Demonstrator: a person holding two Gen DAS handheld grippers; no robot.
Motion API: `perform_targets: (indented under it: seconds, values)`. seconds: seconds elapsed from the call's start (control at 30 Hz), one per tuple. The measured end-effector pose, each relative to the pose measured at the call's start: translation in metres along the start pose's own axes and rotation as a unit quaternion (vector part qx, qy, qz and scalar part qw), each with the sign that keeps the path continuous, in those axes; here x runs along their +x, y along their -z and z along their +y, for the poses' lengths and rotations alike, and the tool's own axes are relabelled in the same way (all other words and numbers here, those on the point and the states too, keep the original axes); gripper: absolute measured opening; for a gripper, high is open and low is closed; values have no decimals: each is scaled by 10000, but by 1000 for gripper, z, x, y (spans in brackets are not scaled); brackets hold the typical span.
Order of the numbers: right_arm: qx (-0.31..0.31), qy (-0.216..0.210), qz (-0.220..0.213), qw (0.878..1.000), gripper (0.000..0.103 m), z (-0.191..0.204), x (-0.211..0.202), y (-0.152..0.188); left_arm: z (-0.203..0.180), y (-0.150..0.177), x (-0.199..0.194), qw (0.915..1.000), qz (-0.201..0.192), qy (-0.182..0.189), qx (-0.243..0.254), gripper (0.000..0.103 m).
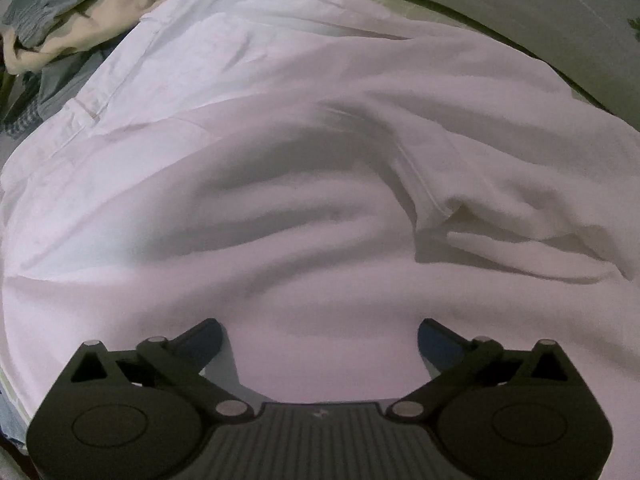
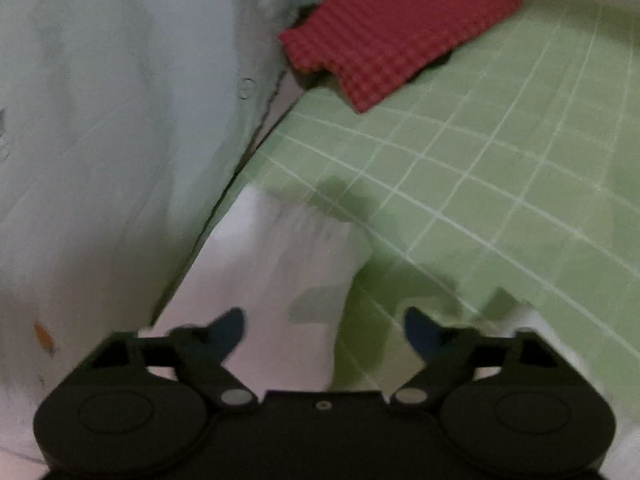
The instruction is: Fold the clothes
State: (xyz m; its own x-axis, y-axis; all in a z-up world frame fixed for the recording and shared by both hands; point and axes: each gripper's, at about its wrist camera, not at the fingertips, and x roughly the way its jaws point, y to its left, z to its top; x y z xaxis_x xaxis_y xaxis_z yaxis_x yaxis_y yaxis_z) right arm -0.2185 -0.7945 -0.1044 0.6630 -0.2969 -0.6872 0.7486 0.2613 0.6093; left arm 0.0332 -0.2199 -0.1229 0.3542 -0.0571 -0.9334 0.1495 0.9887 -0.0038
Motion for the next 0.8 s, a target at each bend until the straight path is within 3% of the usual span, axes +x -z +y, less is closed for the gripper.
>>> perform_targets:
  seconds: [0.1, 0.13, 0.17, 0.33, 0.47, 0.5, 0.53, 0.6, 0.67, 0.73, 0.8]
  values:
    - [226, -32, 252, 9994, 44, 3, 21, -17, -2, -2, 1, 9999, -67, -63, -64, 103]
    - [161, -264, 84, 9995, 19, 15, 13, -24, -2, -2, 1, 9999, -60, -66, -71, 103]
    - [96, -495, -85, 9987, 3, 26, 4, -32, -2, -3, 1, 9999, -52, -68, -76, 103]
    - [-231, -1643, -922, 9818, 2, 85, -39, -68, -2, -7, 0, 10000, 26, -62, -55, 103]
    - [-532, -2495, -1623, 9532, 2, 128, -77, -94, 2, -5, -1, 10000, 23, -48, -30, 103]
    - [-763, -2484, -1912, 9465, 2, 125, -96, -91, 2, -5, -1, 10000, 2, -50, -36, 103]
    - [-1012, -2182, -2062, 9485, 2, 117, -105, -84, 2, -4, -1, 10000, -19, -51, -42, 103]
    - [-1415, -1091, -1950, 9644, 2, 89, -99, -68, 3, -4, -1, 10000, -50, -56, -49, 103]
    - [-1510, 280, -1188, 9810, 2, 45, -69, -51, 4, -5, 0, 10000, -40, -57, -39, 103]
    - [-1470, 1093, -471, 9819, 7, 9, -49, -32, 4, -6, 1, 10000, -22, -58, -41, 103]
    - [-1583, 1681, -14, 9730, 12, -11, -39, -13, 3, -5, 0, 10000, -5, -65, -52, 103]
